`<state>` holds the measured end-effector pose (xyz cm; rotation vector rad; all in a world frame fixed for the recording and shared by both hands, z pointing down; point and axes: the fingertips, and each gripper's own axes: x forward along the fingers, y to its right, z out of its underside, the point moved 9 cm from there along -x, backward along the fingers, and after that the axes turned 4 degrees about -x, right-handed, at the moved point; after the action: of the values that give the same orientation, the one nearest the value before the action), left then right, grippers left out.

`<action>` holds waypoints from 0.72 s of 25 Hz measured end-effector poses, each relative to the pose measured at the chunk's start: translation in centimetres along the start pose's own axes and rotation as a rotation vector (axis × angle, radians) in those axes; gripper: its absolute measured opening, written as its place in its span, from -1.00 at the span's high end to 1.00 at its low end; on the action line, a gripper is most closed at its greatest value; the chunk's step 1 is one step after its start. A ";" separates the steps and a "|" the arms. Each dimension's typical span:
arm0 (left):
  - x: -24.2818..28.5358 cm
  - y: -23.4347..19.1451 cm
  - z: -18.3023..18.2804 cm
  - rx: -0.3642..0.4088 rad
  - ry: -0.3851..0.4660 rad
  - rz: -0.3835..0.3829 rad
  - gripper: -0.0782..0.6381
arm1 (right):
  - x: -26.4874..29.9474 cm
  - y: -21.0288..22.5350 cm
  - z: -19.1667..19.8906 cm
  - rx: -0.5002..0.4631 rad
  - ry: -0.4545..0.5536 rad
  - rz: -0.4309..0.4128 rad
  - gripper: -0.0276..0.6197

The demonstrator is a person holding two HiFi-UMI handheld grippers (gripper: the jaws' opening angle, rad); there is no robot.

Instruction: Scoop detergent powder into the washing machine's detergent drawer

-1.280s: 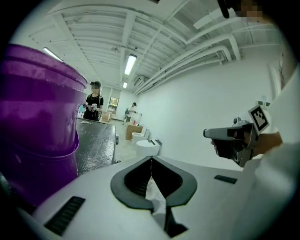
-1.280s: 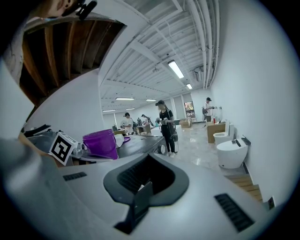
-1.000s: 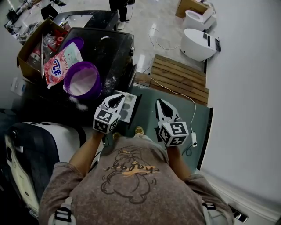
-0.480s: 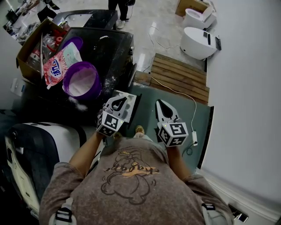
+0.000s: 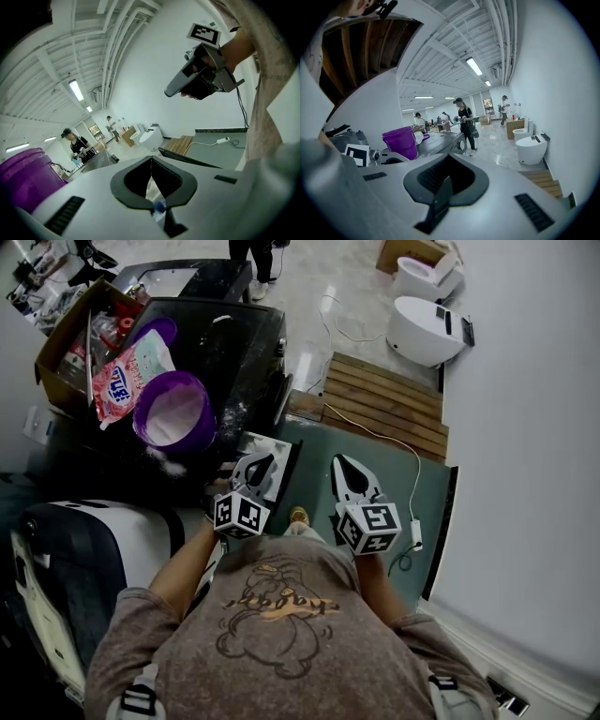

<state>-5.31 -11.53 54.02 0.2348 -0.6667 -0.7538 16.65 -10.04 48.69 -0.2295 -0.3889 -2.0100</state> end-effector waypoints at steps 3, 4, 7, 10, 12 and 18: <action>-0.2 0.5 -0.1 0.095 0.001 -0.022 0.72 | 0.0 -0.1 0.3 0.002 -0.003 -0.002 0.91; -0.2 0.6 -0.2 0.123 0.004 -0.028 0.72 | 0.1 -0.1 0.3 0.002 -0.004 -0.004 0.91; -0.4 0.9 -0.3 0.190 0.013 -0.045 0.72 | 0.1 -0.1 0.4 0.002 -0.006 -0.008 0.91; -0.5 1.3 -0.2 0.255 0.014 -0.049 0.72 | 0.2 -0.1 0.6 0.003 -0.009 -0.012 0.91; -0.5 1.6 -0.2 0.293 0.013 -0.049 0.72 | 0.3 -0.2 0.6 0.003 -0.008 -0.014 0.91; -0.6 0.9 -0.2 0.228 0.013 -0.063 0.72 | 0.4 -0.2 0.3 0.000 -0.009 -0.019 0.91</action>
<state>-4.96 -10.47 53.98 0.4708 -0.7365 -0.7357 16.24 -10.17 49.11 -0.2355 -0.3979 -2.0280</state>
